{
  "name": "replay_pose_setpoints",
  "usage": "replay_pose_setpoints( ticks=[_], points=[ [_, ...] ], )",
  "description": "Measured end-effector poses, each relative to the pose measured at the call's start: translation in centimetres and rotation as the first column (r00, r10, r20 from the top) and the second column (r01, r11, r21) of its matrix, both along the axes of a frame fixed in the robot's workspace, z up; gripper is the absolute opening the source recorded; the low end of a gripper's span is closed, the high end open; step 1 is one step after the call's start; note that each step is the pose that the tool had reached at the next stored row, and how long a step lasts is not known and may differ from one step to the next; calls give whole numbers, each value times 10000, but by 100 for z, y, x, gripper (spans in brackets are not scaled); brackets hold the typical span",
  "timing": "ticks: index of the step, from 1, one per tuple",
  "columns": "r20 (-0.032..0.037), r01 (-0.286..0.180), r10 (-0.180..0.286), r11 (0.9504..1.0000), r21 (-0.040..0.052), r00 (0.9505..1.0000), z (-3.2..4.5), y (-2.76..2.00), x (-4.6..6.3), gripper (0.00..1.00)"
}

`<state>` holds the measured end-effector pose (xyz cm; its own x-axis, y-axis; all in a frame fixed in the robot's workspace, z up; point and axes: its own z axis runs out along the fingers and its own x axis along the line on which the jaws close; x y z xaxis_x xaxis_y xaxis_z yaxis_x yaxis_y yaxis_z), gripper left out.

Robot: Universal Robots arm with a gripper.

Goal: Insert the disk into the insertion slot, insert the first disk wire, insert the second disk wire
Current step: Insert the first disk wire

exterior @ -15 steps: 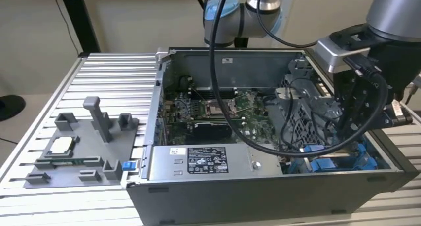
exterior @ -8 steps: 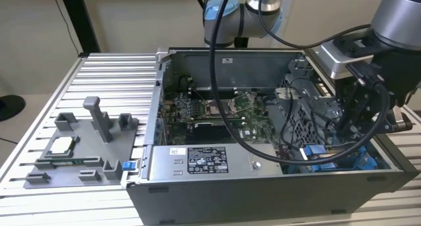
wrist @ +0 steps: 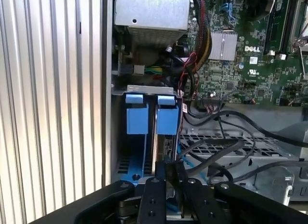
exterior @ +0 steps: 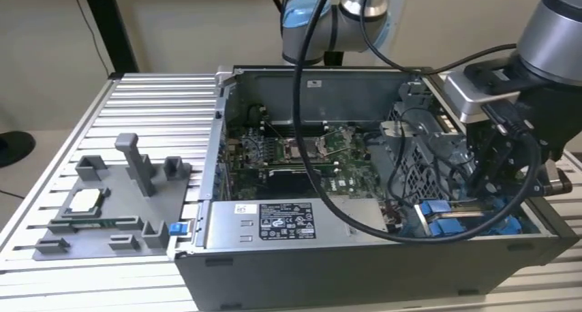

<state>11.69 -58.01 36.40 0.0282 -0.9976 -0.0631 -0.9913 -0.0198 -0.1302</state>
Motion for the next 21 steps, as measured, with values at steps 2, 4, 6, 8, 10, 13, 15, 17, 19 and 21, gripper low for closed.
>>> replay_pose_setpoints(
  ticks=[2, 4, 6, 8, 10, 13, 15, 17, 19, 21],
  points=[
    [-2, 2, -2, 10000, 30, 10000, -17, -1, 52, 0],
    [-4, 10, -10, 10000, 70, 10000, -37, 0, 95, 0],
    [-4, 42, -41, 9999, 128, 10000, -57, 1, 121, 0],
    [-4, 93, -93, 9998, 197, 10000, -70, 1, 136, 0],
    [-5, 138, -138, 9997, 200, 9999, -75, 2, 139, 0],
    [-5, 146, -145, 9997, 200, 9999, -75, 1, 140, 0],
    [-5, 151, -151, 9997, 200, 9999, -76, 1, 140, 0],
    [-5, 154, -154, 9997, 201, 9999, -76, 1, 140, 0],
    [-5, 154, -154, 9996, 257, 9999, -85, 1, 143, 0],
    [-8, 153, -153, 9991, 391, 9999, -101, 1, 154, 0]
  ],
)
